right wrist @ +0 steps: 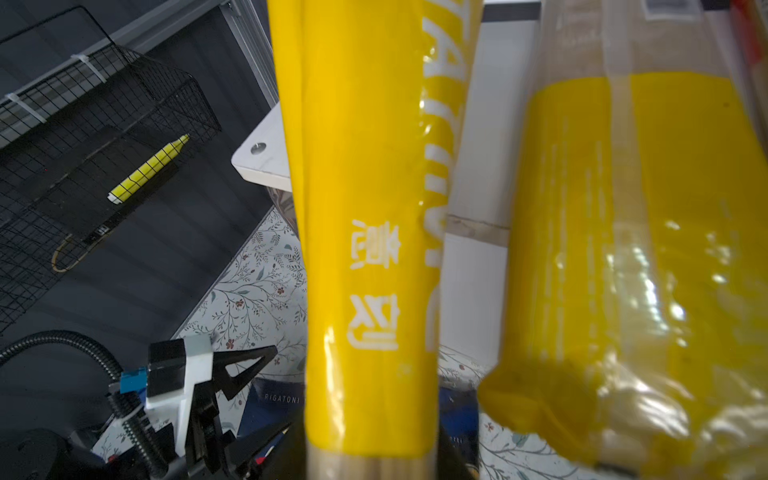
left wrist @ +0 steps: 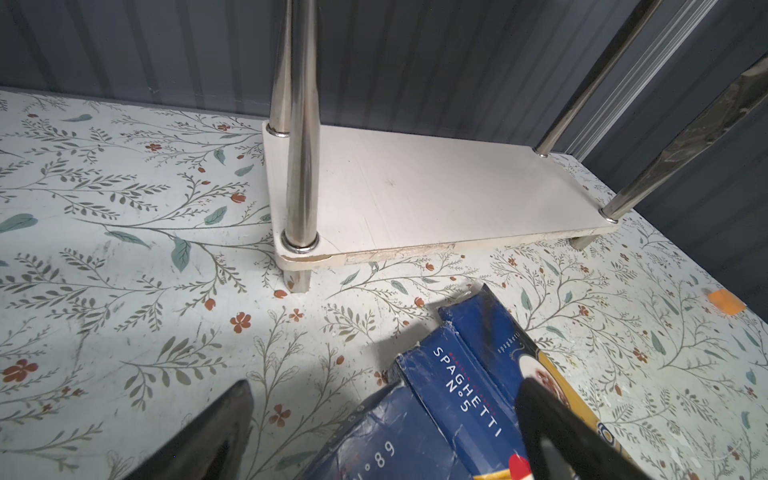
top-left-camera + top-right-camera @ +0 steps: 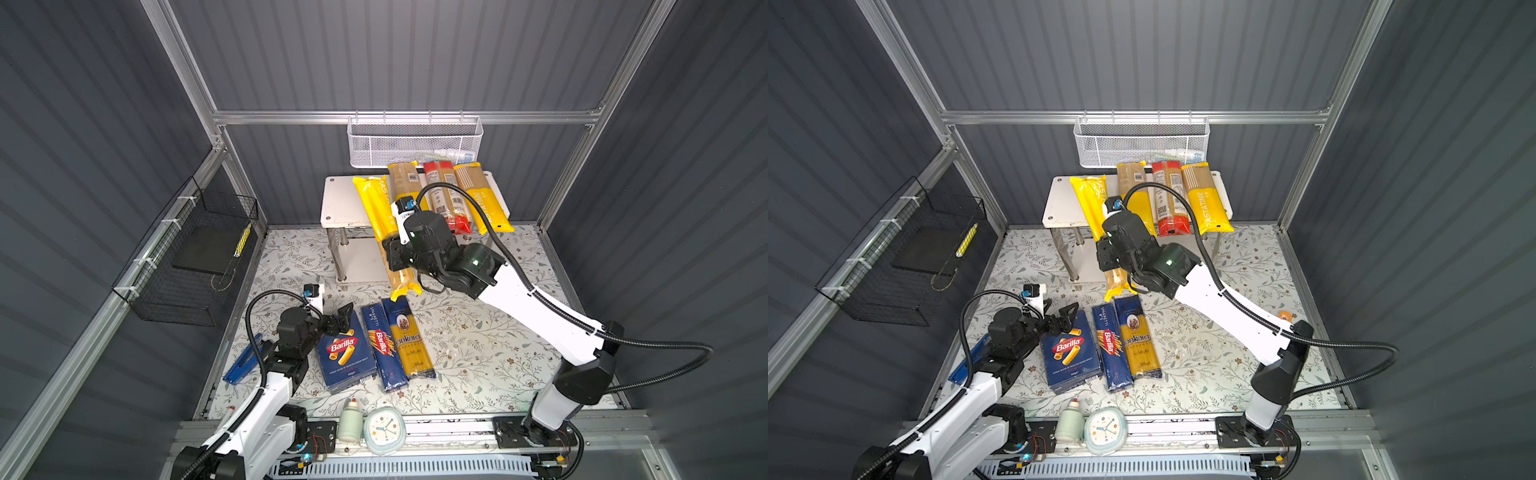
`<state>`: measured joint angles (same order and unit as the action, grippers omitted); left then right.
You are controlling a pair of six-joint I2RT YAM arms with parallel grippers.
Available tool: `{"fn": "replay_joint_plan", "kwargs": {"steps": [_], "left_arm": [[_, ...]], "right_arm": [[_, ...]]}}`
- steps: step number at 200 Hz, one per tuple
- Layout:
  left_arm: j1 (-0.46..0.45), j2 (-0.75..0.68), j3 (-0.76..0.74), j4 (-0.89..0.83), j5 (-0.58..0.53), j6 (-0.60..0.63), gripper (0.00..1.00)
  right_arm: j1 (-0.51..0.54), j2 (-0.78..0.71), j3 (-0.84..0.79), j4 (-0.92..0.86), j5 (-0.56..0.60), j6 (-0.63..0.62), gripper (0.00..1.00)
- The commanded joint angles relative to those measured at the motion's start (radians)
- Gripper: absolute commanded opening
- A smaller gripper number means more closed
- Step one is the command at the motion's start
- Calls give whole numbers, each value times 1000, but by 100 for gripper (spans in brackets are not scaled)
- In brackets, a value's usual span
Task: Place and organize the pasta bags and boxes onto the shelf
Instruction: 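Carry the PASTATIME bag toward the shelf's top tier with the right gripper, then lower the PASTATIME bag onto the top tier beside the other bags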
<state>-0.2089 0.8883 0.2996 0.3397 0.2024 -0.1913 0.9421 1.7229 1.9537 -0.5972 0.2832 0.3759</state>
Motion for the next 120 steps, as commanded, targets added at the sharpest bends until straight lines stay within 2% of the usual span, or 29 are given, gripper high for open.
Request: {"fn": "replay_joint_plan", "kwargs": {"steps": [1, 67, 120], "left_arm": [[-6, -5, 6, 20, 17, 19, 99], [-6, 11, 8, 27, 26, 19, 99], [-6, 6, 4, 30, 27, 22, 99]], "right_arm": [[-5, 13, 136, 97, -24, -38, 1], [-61, 167, 346, 120, -62, -48, 2], [-98, 236, 428, 133, -82, -59, 2]]}}
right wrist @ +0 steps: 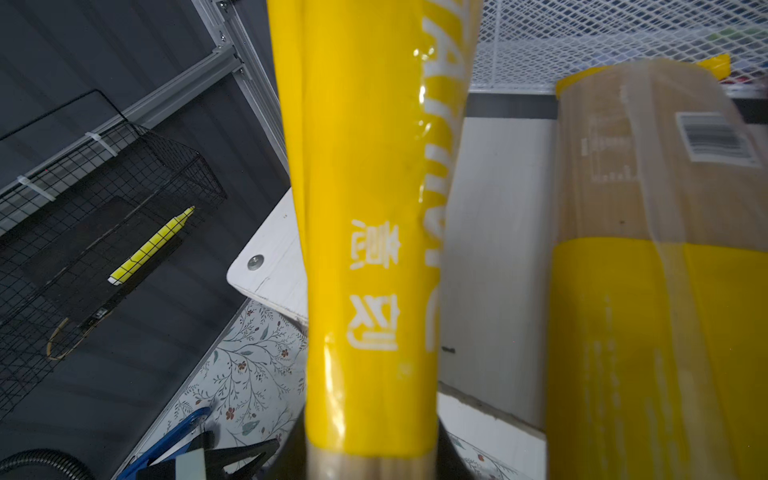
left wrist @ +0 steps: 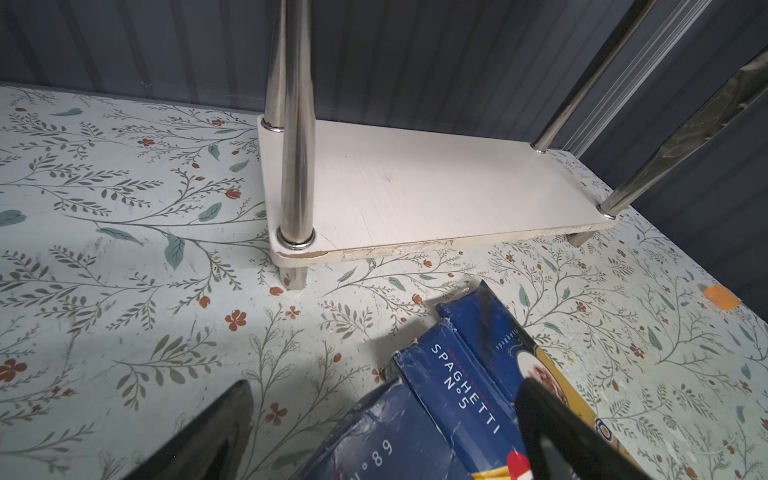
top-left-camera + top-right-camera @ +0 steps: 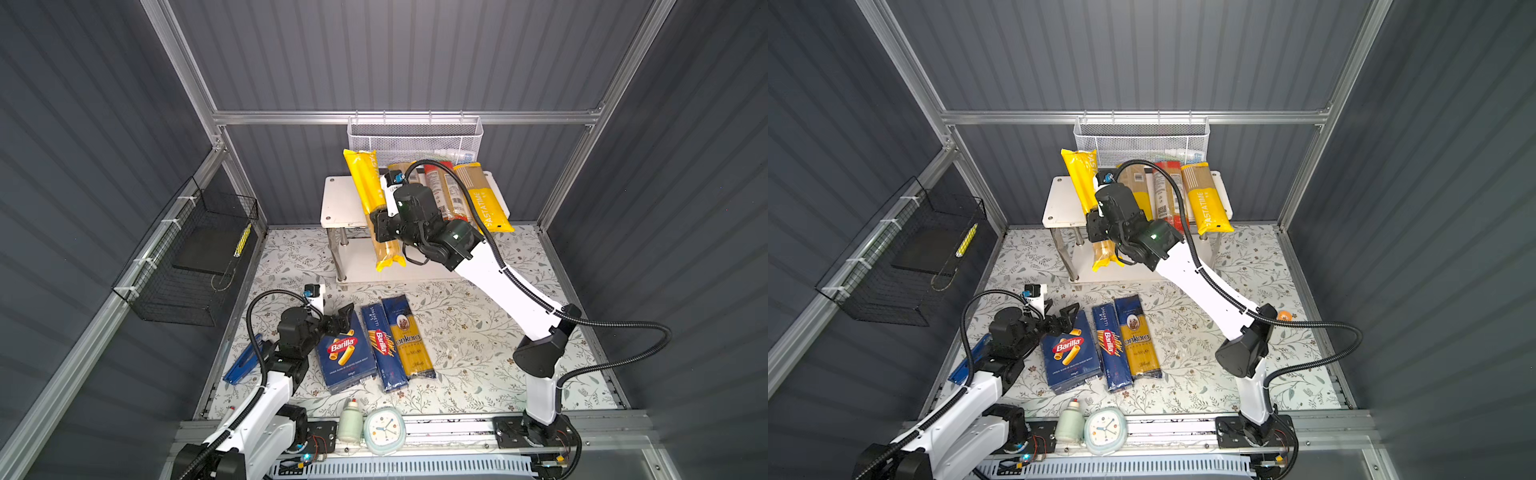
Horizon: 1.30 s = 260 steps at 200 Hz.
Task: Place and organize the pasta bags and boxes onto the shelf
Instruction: 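Lower the PASTATIME bag onto the top tier beside the other bags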
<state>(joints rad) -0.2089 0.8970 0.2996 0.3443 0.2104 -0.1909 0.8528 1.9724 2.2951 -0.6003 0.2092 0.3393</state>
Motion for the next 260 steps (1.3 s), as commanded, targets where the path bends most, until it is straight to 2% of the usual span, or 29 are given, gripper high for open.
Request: {"fn": "replay_joint_plan", "kwargs": {"steps": [1, 56, 88, 260], "left_arm": [[-6, -3, 4, 25, 20, 21, 99], [-6, 19, 7, 35, 29, 18, 99], [-6, 10, 4, 34, 28, 20, 99], [-7, -10, -2, 31, 24, 19, 99]], "right_arm": [[-9, -12, 88, 135, -7, -23, 2], [-41, 38, 120, 203, -10, -16, 2], [-60, 98, 216, 159, -37, -1, 3], [-97, 151, 260, 182, 11, 5, 9]]}}
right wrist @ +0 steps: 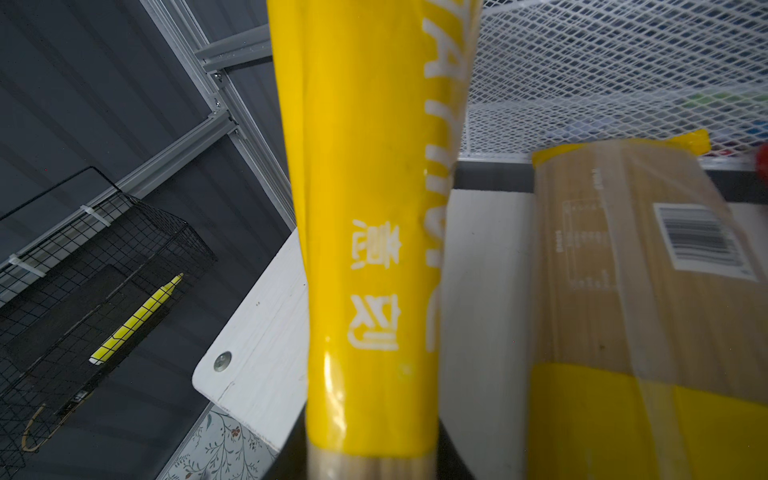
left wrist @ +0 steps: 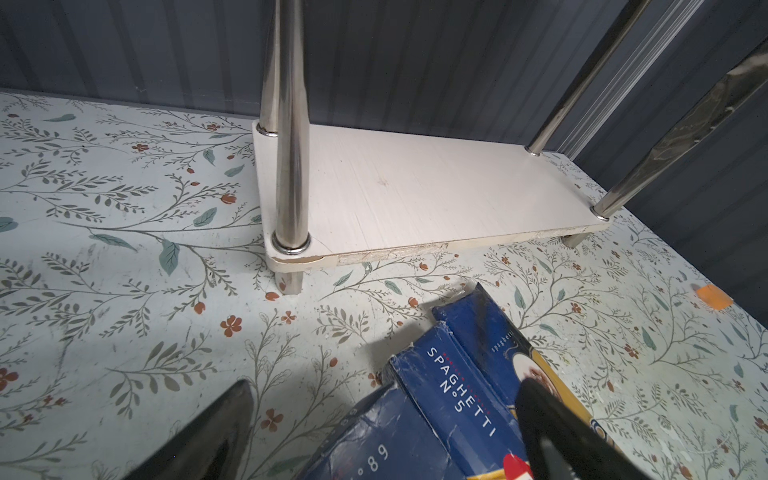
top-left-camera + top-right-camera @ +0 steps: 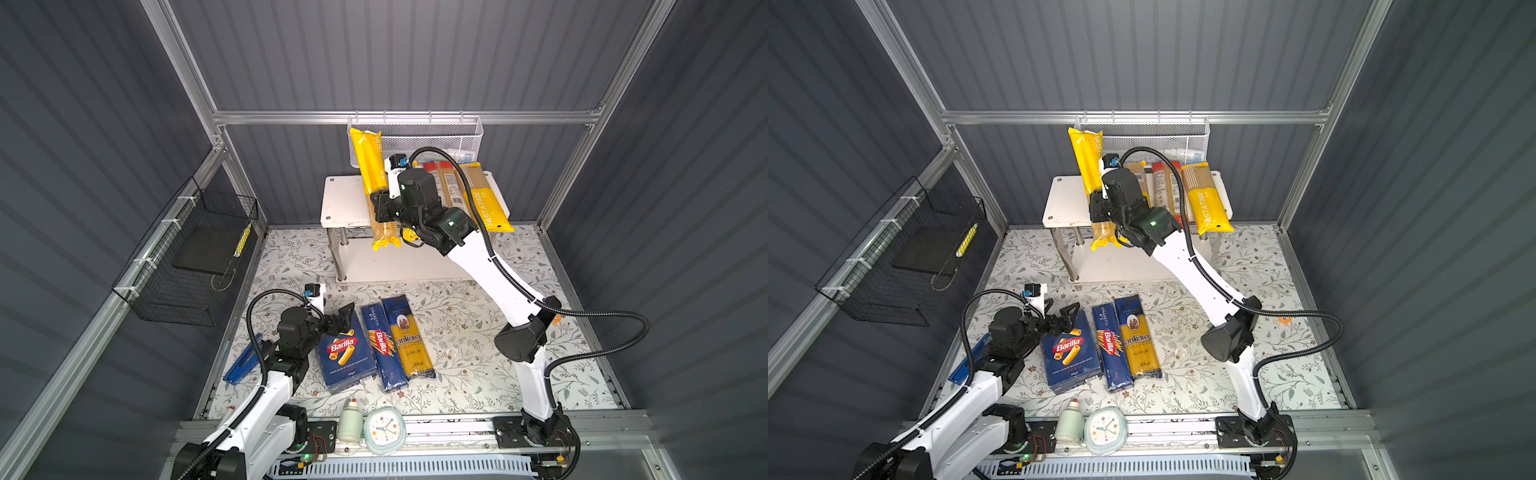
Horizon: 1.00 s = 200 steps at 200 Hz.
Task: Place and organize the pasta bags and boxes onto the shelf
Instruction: 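Lower the PASTATIME bag onto the top tier beside the other bags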
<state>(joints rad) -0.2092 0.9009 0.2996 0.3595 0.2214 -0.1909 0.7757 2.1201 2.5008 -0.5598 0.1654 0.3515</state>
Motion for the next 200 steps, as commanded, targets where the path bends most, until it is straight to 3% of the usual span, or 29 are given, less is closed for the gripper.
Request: {"fn": "replay_joint_plan", "kwargs": {"steps": [1, 59, 200], "left_arm": [[-6, -14, -2, 15, 13, 19, 99], [-6, -12, -9, 22, -1, 27, 99], [-6, -15, -8, 23, 10, 22, 99]], "right_arm": [[-21, 4, 55, 142, 55, -7, 9], [-31, 20, 58, 165, 87, -6, 10], [-50, 66, 56, 165, 75, 44, 24]]}}
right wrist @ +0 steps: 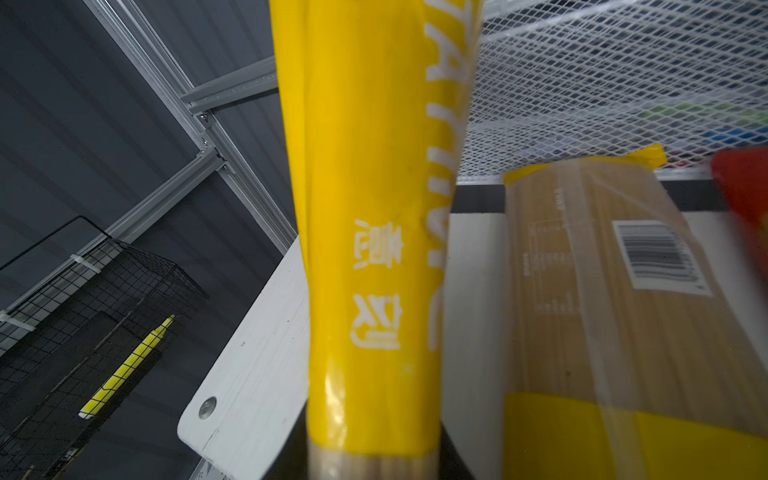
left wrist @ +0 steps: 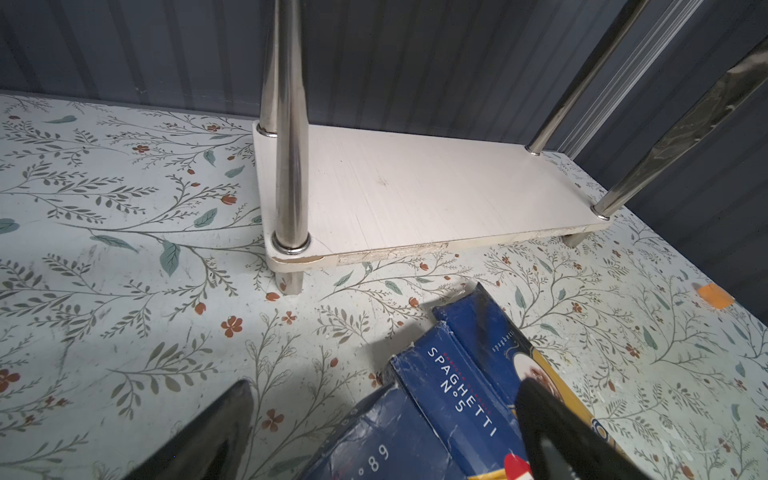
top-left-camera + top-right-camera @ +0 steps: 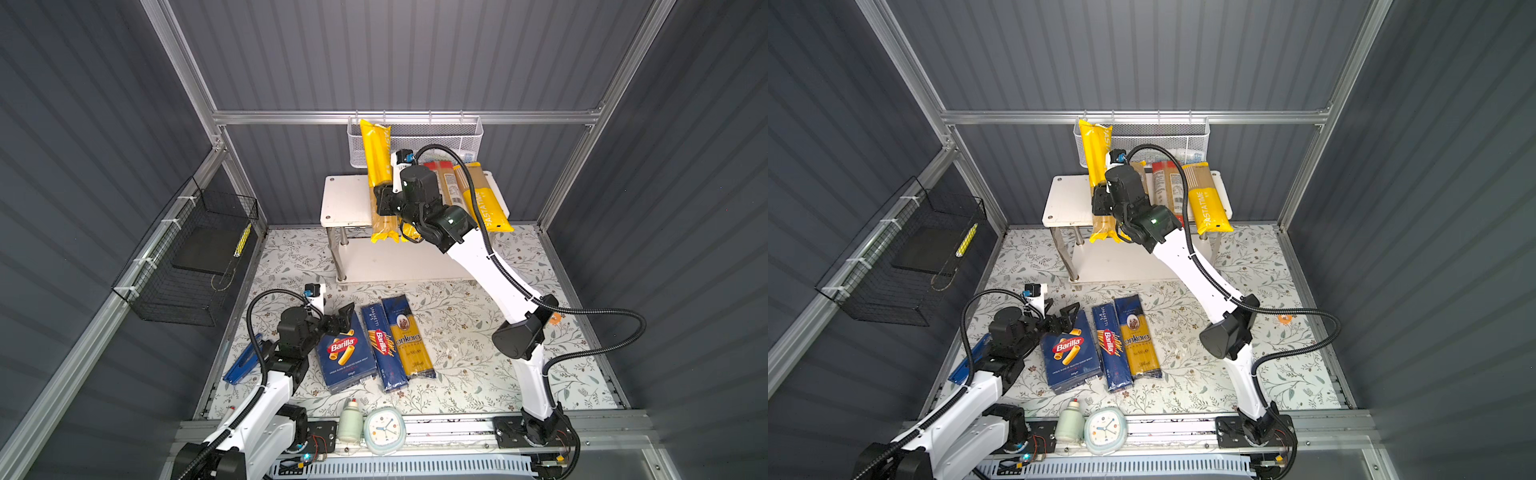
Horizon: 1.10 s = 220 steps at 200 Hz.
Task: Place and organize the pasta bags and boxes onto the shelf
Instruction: 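Lower the PASTATIME bag onto the top tier beside the other bags, then open the right gripper to release the PASTATIME bag on the tier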
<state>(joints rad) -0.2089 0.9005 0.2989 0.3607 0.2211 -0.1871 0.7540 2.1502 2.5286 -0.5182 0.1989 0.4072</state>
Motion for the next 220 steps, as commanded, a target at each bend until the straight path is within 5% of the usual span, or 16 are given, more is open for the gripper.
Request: {"fn": "replay_joint_plan", "kwargs": {"steps": [1, 153, 220], "left_arm": [[-6, -15, -8, 23, 11, 18, 99], [-6, -8, -5, 25, 14, 14, 99], [-6, -12, -4, 21, 13, 16, 99]], "right_arm": [[-28, 36, 29, 124, 42, -11, 24], [-25, 7, 20, 141, 34, -8, 44], [60, -159, -58, 47, 39, -181, 45]]}}
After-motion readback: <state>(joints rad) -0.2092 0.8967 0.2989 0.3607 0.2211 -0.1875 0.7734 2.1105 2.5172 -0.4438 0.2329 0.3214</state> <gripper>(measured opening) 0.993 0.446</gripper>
